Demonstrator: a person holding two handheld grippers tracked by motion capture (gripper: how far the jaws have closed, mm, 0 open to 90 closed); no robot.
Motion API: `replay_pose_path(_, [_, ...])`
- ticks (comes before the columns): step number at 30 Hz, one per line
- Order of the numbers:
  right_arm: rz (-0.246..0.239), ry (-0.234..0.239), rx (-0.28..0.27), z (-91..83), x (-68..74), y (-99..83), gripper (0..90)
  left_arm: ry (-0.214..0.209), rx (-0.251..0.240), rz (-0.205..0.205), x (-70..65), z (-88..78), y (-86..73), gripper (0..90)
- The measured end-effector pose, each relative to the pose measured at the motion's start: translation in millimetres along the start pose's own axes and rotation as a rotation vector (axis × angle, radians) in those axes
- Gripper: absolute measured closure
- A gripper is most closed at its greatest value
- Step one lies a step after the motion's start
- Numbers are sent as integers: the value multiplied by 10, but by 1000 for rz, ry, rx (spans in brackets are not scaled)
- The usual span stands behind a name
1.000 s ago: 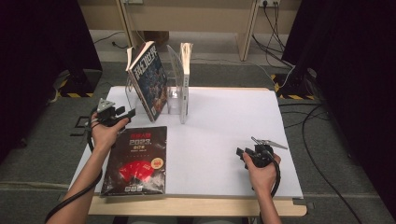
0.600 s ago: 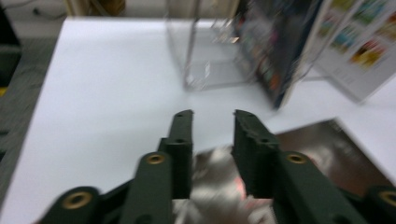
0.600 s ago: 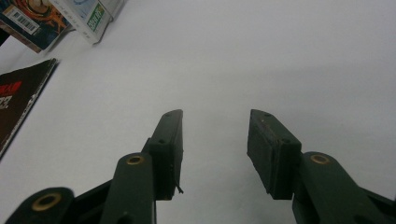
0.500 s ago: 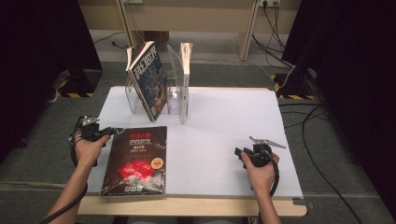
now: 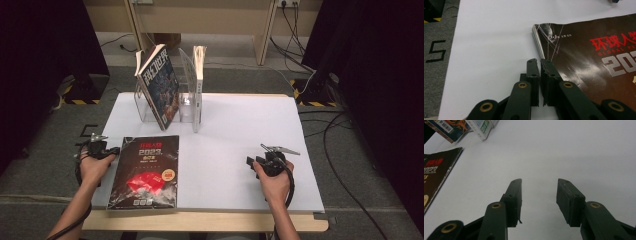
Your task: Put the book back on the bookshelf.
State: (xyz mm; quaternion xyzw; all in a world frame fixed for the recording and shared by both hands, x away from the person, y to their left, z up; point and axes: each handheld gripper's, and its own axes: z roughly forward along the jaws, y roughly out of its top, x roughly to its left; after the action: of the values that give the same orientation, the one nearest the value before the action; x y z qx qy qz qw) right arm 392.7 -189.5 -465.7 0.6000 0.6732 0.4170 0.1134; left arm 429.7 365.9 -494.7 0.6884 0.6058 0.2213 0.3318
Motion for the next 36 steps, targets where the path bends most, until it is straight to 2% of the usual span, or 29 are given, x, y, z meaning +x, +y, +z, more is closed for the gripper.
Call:
replay_pose_path(2, [2,0,7,14,14,-3,561,-4,6,9,-12,5,11,868])
replay_pose_path(3, [-4,5,14,30,22,-4,561,-22,8,-16,-20,12,15,870])
replay_pose_path(6, [-12,10,16,47,41,-1,560,-30,12,-22,-55,9,11,872])
replay_pose_path(8, [-12,13,17,60,54,0,560,-39,15,-55,-112,-5,-11,872])
replay_pose_path(10, [-11,13,21,65,60,0,560,-39,11,-63,-127,-9,-21,862])
replay_pose_path(13, [-11,18,27,80,83,-4,560,-4,4,-39,-187,-16,-39,861])
replay_pose_path(15, [-18,22,26,86,98,-9,560,6,6,-8,-207,-16,-39,861])
replay_pose_path(18, [-16,25,29,85,104,-10,560,-3,11,-12,-194,-20,-35,860])
replay_pose_path(19, [-21,24,29,94,100,-9,560,-28,17,-31,-180,-25,-35,866])
replay_pose_path(21, [-14,27,31,98,106,-10,560,-36,19,-44,-184,-32,-44,880])
replay_pose_path(23, [-24,29,33,114,117,-7,560,-36,22,-40,-219,-53,-65,891])
replay_pose_path(26, [-24,38,42,143,154,0,559,-32,31,-21,-302,-84,-90,891])
replay_pose_path(28, [-29,45,54,180,210,16,558,-43,40,-20,-362,-99,-104,892])
replay_pose_path(31, [-30,59,61,213,267,32,557,-73,63,11,-507,-135,-130,892])
replay_pose_path(35, [-50,81,81,299,381,64,557,-106,68,59,-734,-147,-167,892])
replay_pose_path(36, [-50,81,81,299,381,64,557,-106,68,59,-734,-147,-167,892])
